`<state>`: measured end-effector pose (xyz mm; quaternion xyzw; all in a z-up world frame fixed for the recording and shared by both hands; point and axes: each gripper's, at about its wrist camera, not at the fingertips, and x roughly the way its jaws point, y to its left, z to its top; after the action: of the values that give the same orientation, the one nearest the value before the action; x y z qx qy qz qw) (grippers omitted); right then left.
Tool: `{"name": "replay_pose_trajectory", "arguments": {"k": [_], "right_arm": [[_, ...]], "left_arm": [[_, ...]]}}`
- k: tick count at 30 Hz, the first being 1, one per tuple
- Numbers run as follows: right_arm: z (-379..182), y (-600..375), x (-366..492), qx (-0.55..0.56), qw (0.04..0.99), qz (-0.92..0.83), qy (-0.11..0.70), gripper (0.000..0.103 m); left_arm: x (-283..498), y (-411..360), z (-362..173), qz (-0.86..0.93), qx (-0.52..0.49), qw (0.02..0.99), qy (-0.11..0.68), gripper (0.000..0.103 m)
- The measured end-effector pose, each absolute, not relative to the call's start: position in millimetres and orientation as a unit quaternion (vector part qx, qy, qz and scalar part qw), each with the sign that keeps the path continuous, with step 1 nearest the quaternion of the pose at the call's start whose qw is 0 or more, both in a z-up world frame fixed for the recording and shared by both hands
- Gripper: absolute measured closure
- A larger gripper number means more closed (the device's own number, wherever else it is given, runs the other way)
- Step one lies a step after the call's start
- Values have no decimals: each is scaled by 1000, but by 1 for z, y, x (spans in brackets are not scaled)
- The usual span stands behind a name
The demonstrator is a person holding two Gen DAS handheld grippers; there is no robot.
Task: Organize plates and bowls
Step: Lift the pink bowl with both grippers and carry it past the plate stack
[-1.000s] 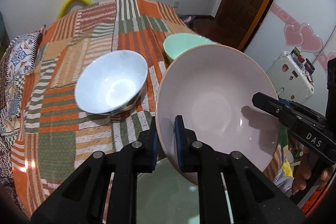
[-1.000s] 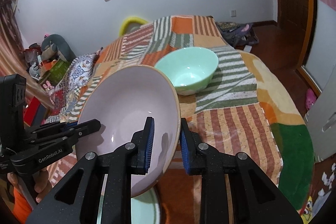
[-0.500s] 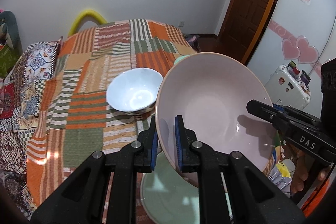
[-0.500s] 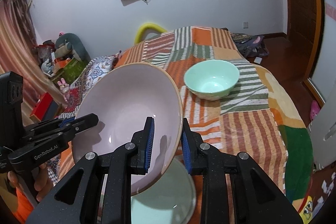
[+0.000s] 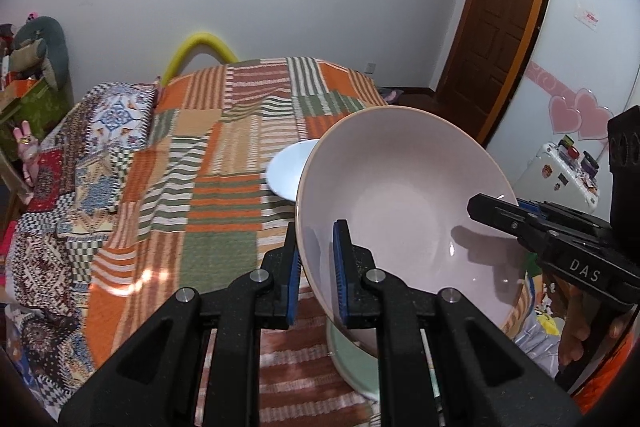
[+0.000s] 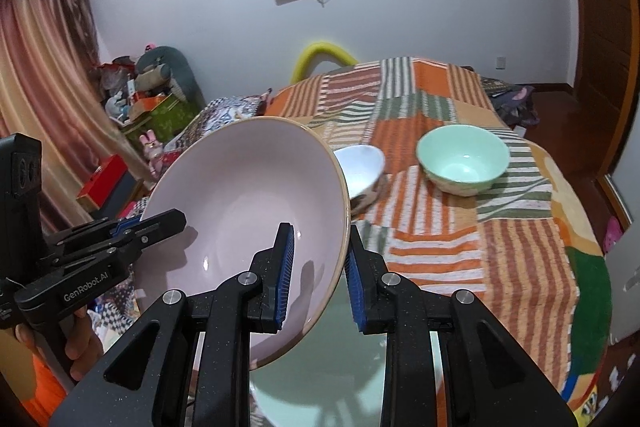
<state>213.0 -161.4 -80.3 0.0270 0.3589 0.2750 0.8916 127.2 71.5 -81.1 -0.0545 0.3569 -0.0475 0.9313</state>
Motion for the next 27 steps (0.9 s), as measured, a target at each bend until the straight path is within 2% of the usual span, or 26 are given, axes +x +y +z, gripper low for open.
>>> {"name": "replay_pose_trajectory", "arguments": {"k": [14, 27], "right_arm": [[-100, -109, 195, 5, 868, 318, 382, 79], [-130, -68, 188, -22, 836, 346, 425, 79]], "left_arm": [[90, 120, -107, 5, -44, 923, 383, 89], [76, 161, -142, 42, -92, 908, 407, 89]]}}
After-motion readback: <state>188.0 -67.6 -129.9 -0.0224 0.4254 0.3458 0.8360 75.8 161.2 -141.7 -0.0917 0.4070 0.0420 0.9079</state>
